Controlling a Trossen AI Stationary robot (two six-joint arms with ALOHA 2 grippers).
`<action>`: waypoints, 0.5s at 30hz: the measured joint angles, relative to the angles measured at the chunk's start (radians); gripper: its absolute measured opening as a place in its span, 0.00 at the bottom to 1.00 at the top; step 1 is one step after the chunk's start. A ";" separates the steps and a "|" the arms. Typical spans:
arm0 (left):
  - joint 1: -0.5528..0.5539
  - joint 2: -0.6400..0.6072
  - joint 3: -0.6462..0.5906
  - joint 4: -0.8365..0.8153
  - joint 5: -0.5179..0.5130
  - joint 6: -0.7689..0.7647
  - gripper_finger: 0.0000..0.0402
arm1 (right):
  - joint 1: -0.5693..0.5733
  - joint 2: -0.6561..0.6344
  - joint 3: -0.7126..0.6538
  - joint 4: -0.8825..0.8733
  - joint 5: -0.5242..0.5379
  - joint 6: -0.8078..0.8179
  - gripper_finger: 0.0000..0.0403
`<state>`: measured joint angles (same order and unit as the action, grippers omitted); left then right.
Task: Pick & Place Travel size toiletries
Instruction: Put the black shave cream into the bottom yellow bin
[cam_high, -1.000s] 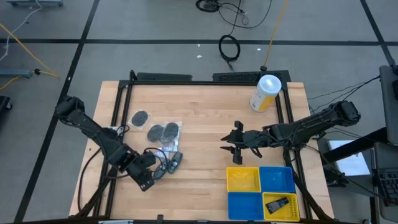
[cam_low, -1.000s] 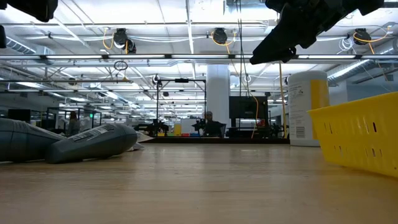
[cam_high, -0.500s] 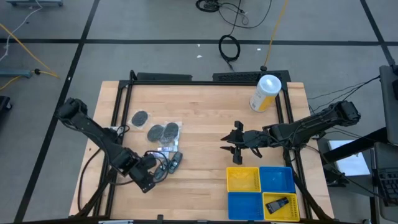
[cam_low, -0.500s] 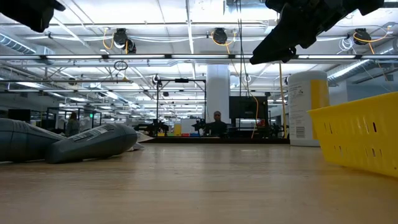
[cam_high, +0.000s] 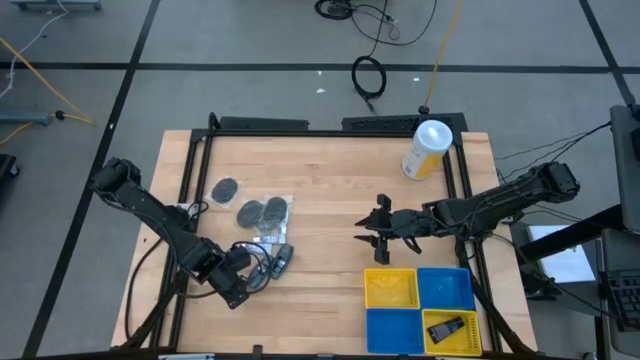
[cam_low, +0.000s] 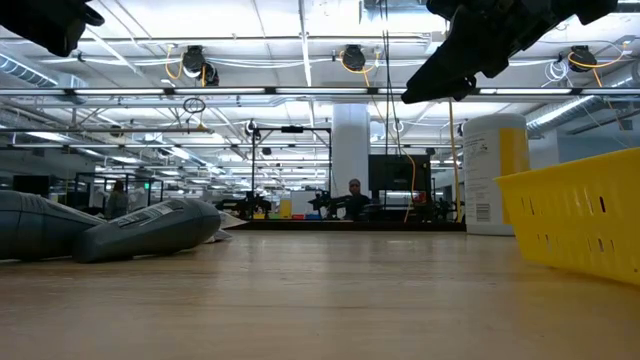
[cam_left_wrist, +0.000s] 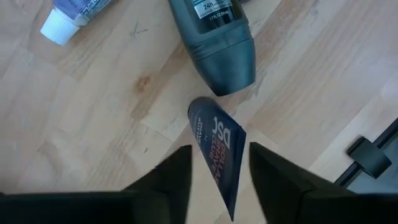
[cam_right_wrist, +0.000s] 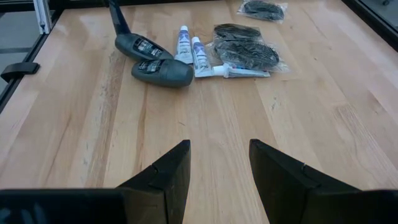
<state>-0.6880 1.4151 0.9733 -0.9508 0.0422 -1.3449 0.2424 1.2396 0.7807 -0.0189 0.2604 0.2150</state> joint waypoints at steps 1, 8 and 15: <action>0.000 0.000 0.000 0.000 0.000 0.000 0.31 | 0.000 0.000 0.000 0.000 0.000 0.000 0.39; 0.000 0.000 0.000 0.000 0.011 0.001 0.02 | 0.000 0.000 0.000 0.000 0.000 0.000 0.39; 0.000 0.000 0.001 -0.020 0.012 0.003 0.01 | 0.000 0.000 0.000 0.000 0.000 0.000 0.39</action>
<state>-0.6880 1.4151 0.9745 -0.9710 0.0540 -1.3415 0.2424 1.2396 0.7807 -0.0189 0.2604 0.2150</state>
